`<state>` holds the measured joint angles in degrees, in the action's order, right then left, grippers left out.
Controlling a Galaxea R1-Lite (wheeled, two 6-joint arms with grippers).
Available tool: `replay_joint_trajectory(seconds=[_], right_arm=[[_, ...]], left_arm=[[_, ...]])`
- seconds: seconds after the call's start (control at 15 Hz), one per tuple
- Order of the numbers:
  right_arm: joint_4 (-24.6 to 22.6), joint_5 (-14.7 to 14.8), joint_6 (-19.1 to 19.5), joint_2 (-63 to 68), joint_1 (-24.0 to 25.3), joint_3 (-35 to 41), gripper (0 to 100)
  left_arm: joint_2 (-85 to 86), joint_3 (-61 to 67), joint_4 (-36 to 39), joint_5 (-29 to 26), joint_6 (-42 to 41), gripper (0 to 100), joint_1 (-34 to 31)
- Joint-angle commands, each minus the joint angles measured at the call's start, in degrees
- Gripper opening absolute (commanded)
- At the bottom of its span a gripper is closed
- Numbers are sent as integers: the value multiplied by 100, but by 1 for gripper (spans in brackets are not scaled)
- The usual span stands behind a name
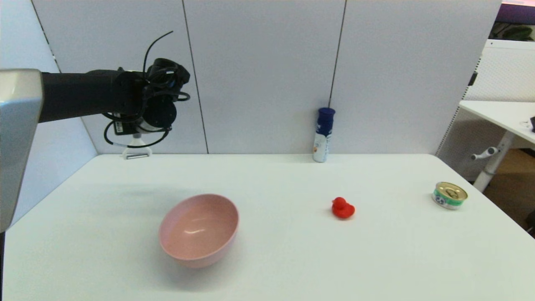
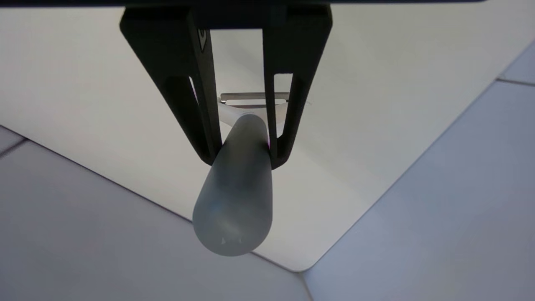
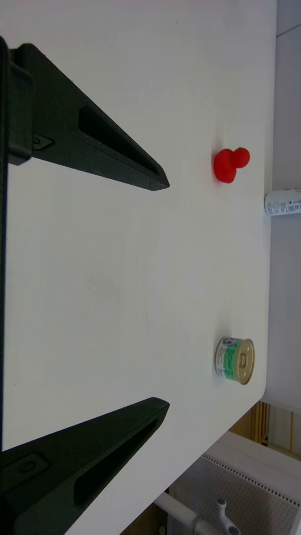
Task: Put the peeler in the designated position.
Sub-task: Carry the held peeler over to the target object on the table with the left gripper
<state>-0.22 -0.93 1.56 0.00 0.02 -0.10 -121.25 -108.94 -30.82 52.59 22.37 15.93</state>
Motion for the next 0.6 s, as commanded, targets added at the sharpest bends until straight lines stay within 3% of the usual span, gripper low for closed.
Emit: replay_joint_trajectory(seconds=[0.07, 0.33, 0.6], right_arm=[[-4, -4, 2, 0, 6, 1, 100], [-4, -4, 2, 0, -2, 1, 100], [-4, -4, 2, 9, 6, 1, 100]], left_arm=[[365, -154, -30, 32, -259, 0, 498], [690, -260, -47, -56, -637, 0, 1061], [998, -295, -65, -908, -655, 0, 1580]])
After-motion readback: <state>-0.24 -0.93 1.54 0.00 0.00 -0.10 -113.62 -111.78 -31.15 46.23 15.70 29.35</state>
